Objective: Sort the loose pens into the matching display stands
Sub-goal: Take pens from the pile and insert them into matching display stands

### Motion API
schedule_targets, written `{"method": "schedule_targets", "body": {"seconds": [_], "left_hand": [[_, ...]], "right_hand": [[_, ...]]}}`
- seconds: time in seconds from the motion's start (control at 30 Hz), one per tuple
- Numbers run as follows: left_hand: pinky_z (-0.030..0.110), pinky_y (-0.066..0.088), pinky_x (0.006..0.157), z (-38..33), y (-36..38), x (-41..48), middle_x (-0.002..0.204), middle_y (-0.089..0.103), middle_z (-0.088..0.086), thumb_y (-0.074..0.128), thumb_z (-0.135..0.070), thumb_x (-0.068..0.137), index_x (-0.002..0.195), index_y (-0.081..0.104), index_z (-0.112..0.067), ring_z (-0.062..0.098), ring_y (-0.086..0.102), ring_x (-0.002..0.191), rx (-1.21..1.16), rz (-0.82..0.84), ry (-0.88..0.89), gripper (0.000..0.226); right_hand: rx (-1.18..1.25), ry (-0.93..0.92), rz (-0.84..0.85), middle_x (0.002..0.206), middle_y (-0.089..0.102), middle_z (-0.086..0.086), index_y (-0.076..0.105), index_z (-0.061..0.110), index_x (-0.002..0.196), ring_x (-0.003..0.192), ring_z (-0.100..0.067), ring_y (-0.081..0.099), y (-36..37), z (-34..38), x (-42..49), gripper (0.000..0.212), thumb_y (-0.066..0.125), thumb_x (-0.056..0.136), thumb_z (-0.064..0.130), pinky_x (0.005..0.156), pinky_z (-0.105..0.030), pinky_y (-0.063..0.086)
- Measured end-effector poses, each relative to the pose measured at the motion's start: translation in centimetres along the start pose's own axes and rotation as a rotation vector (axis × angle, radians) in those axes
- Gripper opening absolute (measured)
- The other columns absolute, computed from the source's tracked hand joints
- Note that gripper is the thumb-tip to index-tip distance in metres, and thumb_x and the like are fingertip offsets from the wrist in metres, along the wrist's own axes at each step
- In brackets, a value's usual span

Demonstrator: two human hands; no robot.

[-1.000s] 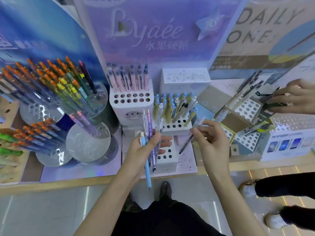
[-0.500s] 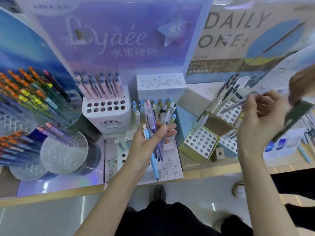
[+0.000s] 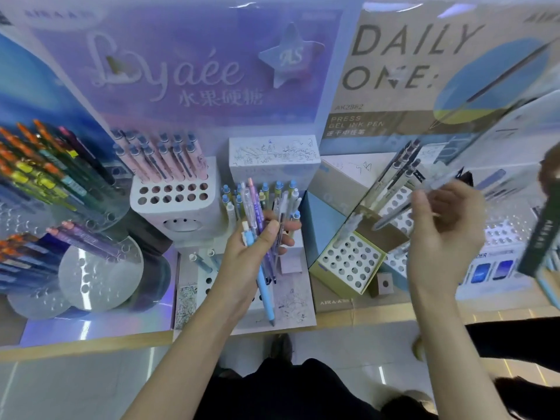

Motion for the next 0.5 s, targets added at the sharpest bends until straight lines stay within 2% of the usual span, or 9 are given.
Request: {"method": "schedule_targets", "body": {"seconds": [0.1, 0.2, 0.33, 0.5], "left_hand": [[0.022, 0.053, 0.068, 0.3, 0.0, -0.2, 0.086, 0.075, 0.001, 0.053, -0.022, 0.083, 0.096, 0.054, -0.013, 0.012, 0.065, 0.072, -0.012, -0.005, 0.008, 0.017], [0.023, 0.055, 0.071, 0.7, 0.0, -0.6, 0.088, 0.075, 0.001, 0.054, -0.024, 0.081, 0.094, 0.055, -0.015, 0.014, 0.067, 0.075, 0.007, -0.005, 0.012, 0.016], [0.023, 0.054, 0.072, 1.0, -0.1, -1.2, 0.089, 0.075, 0.001, 0.051, -0.018, 0.088, 0.092, 0.056, -0.018, 0.015, 0.068, 0.077, 0.004, -0.019, 0.014, 0.006], [0.021, 0.054, 0.069, 1.2, -0.3, -1.8, 0.086, 0.075, -0.001, 0.048, -0.013, 0.092, 0.094, 0.055, -0.015, 0.014, 0.069, 0.076, -0.011, -0.023, 0.010, 0.007]], "right_hand": [[-0.045, 0.064, 0.133, 0.088, 0.058, 0.011, 0.054, 0.019, 0.099, 0.081, -0.006, 0.058, 0.8, -1.7, -2.8, 0.015, 0.062, 0.090, 0.010, 0.072, -0.018, 0.048], [-0.035, 0.193, 0.172, 0.084, 0.058, 0.010, 0.055, 0.010, 0.098, 0.078, 0.003, 0.057, 1.4, -3.8, -5.0, 0.014, 0.064, 0.089, 0.005, 0.072, -0.013, 0.047], [-0.046, 0.230, 0.210, 0.083, 0.058, 0.013, 0.052, 0.013, 0.095, 0.078, 0.009, 0.059, 1.7, -4.2, -6.1, 0.016, 0.064, 0.089, 0.005, 0.071, -0.006, 0.046], [-0.032, 0.206, 0.192, 0.081, 0.058, 0.012, 0.051, 0.015, 0.094, 0.078, 0.009, 0.059, 2.2, -4.3, -6.2, 0.017, 0.063, 0.089, 0.004, 0.073, -0.007, 0.046]]}}
Point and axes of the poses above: each hand's wrist, its own x-axis towards the middle knuckle, its own y-axis out of the palm, z = x × y, the point moved 2 cm from there along x, towards the middle knuckle
